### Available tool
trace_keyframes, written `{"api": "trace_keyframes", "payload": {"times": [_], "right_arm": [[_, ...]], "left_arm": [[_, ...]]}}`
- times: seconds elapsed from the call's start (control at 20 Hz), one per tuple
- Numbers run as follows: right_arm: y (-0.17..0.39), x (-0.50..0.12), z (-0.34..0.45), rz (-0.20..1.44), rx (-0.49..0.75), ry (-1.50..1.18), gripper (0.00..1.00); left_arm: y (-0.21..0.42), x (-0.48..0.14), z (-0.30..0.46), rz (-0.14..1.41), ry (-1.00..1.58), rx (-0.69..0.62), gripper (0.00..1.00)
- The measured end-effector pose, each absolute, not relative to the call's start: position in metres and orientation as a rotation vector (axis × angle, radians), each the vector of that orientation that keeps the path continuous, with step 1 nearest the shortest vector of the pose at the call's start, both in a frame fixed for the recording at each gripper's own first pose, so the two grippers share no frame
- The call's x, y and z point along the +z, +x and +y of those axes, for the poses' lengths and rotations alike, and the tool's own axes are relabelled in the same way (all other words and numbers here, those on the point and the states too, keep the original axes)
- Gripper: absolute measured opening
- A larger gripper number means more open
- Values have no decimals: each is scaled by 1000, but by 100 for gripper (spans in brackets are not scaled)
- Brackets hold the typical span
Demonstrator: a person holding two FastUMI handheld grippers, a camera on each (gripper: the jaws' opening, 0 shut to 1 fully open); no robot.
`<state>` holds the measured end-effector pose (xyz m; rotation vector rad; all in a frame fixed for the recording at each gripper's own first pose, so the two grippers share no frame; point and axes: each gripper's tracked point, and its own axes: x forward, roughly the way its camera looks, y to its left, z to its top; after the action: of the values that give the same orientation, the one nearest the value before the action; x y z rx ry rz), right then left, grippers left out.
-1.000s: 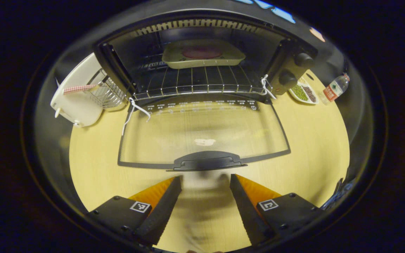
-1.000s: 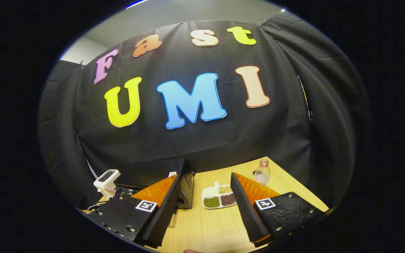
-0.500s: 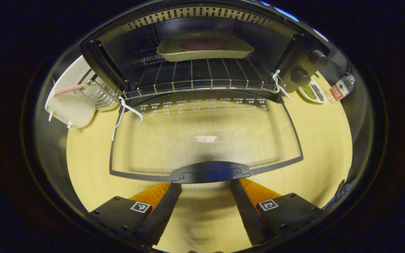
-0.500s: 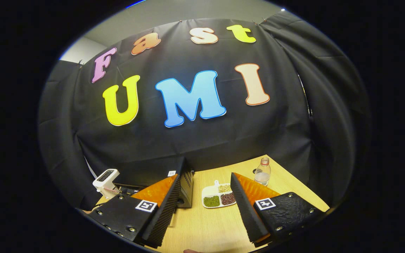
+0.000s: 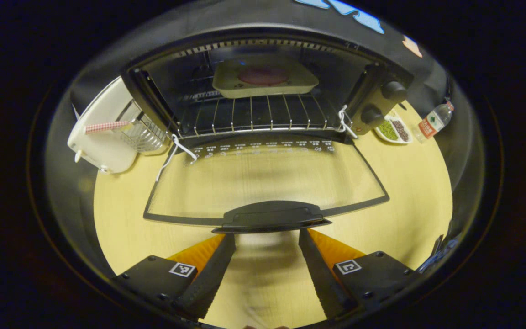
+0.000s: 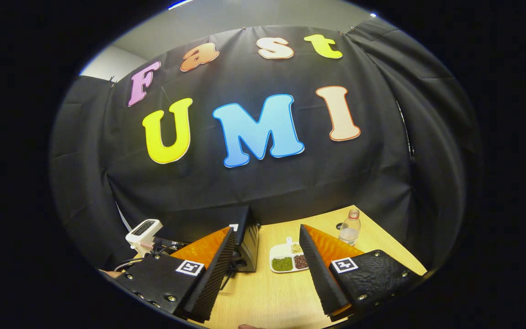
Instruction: Open the electric oven with the left hand, put the food in, and close the electric oven.
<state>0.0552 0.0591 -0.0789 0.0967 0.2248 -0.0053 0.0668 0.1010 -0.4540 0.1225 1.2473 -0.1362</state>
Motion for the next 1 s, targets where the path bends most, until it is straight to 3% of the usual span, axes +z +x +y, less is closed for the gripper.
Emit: {"api": "trace_keyframes", "payload": {"times": [0.05,0.75,0.9,1.0], "right_arm": [[56,-77,61,221,-3,101,86],[43,-73,72,215,-2,108,87],[40,-74,70,215,-6,104,86],[39,-74,68,218,-5,104,86]], "left_arm": [[66,-451,101,1240,121,-138,95],[87,-419,98,1107,140,-151,92],[96,-412,96,1076,146,-156,99],[102,-404,94,1056,157,-161,92]]}}
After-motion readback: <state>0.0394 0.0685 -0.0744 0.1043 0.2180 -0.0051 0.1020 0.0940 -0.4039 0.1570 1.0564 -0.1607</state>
